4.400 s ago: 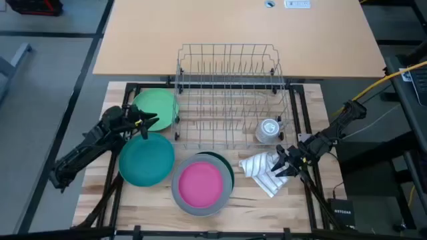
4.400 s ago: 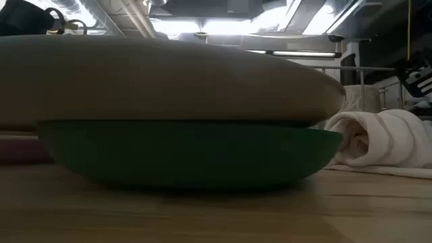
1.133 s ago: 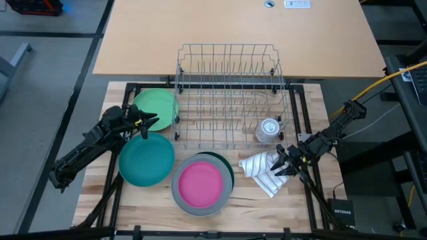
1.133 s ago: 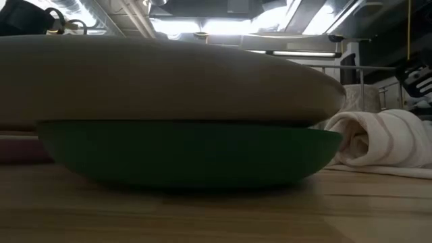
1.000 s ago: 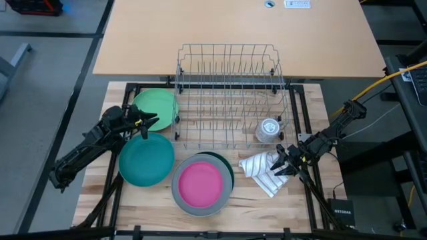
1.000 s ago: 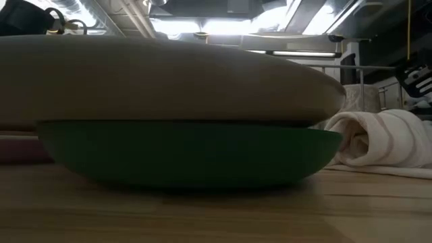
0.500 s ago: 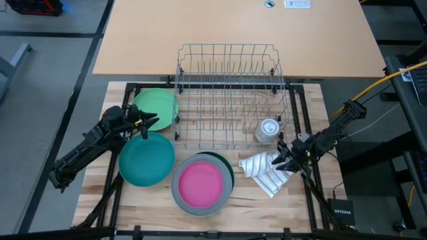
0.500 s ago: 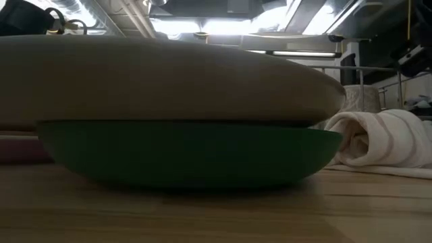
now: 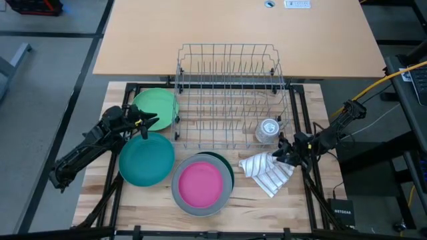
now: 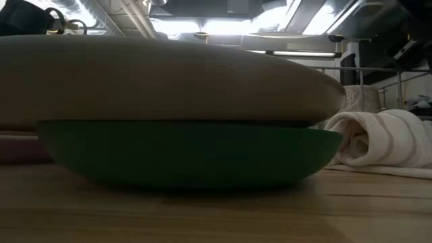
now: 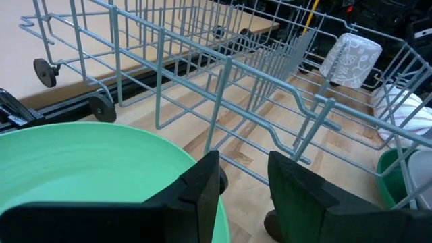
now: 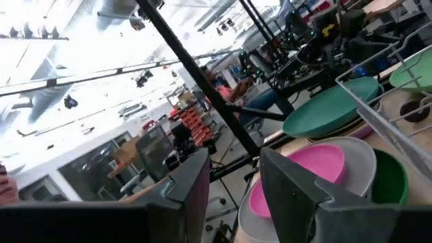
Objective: Sort dishes
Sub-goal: Put the pink plate in the dish rack
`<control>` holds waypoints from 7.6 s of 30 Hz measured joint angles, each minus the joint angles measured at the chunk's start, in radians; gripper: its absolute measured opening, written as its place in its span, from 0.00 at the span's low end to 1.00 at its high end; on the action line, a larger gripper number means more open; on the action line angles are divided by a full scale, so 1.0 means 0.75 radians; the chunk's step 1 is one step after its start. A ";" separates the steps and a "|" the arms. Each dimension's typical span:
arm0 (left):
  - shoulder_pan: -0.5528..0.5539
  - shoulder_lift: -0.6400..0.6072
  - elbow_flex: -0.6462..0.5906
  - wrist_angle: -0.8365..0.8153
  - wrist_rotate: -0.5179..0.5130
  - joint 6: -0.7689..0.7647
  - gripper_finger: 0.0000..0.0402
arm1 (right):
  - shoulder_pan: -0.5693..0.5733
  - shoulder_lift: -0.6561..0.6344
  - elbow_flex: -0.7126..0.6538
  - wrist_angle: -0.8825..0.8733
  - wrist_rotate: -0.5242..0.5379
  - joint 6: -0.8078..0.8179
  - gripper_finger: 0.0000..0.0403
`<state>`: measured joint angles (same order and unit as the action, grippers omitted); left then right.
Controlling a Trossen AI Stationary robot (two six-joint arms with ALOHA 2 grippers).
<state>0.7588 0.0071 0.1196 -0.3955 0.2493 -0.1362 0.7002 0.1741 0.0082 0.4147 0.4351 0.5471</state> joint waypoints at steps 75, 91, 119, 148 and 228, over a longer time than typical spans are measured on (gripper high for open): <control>-0.501 0.118 0.000 0.797 0.107 -0.202 0.29 | -0.423 1.746 1.500 -0.855 0.018 0.998 0.34; -0.501 0.117 0.000 0.790 0.107 -0.203 0.29 | -0.420 2.026 1.501 -0.891 -0.202 1.331 0.34; -0.501 0.117 0.000 0.778 0.107 -0.205 0.29 | -0.420 2.145 1.501 -0.930 -0.293 1.472 0.34; -0.501 0.117 0.001 0.737 0.107 -0.203 0.29 | -0.420 2.254 1.501 -0.787 -0.381 1.470 0.06; -0.838 1.024 0.401 1.311 -0.352 0.475 0.29 | -0.833 2.248 2.720 -2.403 0.811 -1.263 0.03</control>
<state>0.1302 0.7749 0.4207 0.5880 -0.0148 0.2199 0.0751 1.8603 2.0480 -1.3873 1.0436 -0.4004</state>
